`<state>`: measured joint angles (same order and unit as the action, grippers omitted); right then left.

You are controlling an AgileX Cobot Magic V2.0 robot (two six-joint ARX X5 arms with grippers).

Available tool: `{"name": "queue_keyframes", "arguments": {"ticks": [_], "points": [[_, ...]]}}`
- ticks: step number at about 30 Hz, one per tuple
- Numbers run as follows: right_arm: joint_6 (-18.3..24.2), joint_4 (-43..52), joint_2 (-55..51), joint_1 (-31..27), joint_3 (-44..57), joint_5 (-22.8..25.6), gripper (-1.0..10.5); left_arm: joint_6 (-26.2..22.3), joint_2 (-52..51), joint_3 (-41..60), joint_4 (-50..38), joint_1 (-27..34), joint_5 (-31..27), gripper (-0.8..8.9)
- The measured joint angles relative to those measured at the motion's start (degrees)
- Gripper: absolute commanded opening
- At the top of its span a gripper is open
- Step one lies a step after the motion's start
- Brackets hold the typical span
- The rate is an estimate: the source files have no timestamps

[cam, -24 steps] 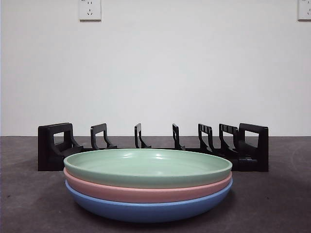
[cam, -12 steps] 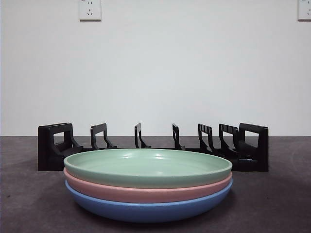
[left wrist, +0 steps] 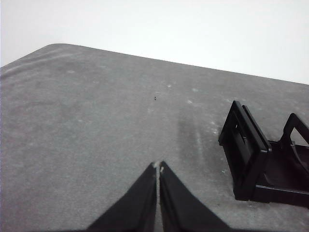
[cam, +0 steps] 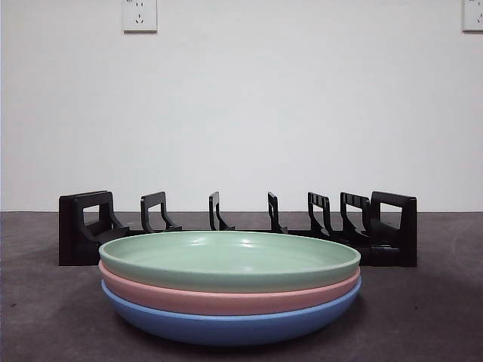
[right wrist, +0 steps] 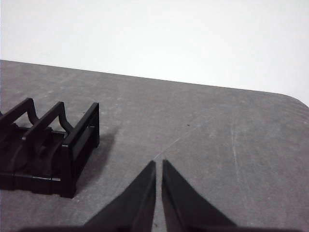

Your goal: Place the plate

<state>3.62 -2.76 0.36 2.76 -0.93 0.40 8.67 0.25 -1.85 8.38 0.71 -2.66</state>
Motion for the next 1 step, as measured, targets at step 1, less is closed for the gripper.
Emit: {"name": "queue_keyframes", "arguments": {"ticks": [1], "points": [[0.0, 0.0, 0.0, 0.0, 0.0, 0.0, 0.2, 0.0, 0.0, 0.0, 0.0, 0.0, 0.0, 0.08]]}}
